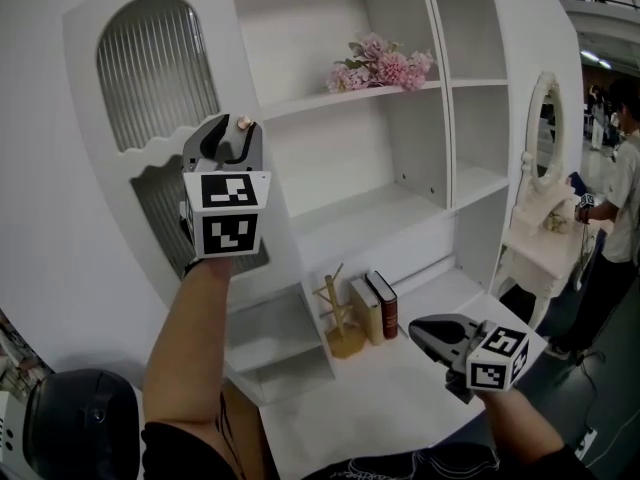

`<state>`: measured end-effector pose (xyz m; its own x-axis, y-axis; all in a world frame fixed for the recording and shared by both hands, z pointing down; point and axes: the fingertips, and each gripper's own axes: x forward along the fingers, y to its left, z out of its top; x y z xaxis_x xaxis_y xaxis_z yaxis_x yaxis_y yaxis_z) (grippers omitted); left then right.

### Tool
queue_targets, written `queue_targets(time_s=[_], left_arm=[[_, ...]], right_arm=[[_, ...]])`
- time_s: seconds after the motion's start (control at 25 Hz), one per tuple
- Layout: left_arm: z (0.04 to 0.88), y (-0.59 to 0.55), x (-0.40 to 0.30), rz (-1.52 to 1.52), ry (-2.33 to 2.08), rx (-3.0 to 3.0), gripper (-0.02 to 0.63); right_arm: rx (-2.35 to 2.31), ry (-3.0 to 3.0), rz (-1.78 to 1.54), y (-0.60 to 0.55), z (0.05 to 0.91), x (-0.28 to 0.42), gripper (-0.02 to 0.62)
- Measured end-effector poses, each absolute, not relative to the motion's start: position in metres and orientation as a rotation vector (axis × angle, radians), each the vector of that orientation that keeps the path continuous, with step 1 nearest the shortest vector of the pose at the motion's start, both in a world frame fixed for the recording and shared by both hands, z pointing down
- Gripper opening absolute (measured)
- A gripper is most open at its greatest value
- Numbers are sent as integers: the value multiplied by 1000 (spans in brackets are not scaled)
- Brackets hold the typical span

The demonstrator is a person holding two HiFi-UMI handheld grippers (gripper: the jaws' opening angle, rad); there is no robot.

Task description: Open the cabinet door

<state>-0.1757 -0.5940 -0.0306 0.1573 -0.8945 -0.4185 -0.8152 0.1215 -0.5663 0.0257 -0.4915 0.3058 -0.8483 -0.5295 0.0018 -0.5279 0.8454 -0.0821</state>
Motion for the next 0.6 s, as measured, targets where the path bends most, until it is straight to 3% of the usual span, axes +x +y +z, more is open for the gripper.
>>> queue_targets(time_s=[0.32, 0.48, 0.6], left_arm=[[-24, -610, -176, -202, 1673, -1701, 153], [-26, -611, -175, -230, 1682, -1658, 83], [-26, -612, -175, -251, 1686, -1636, 81]], right_arm=[[-872, 3000, -100, -486, 303, 29, 5], [-889, 2998, -86, -485, 302, 34, 5], [-889, 2991, -87, -484, 300, 34, 5]])
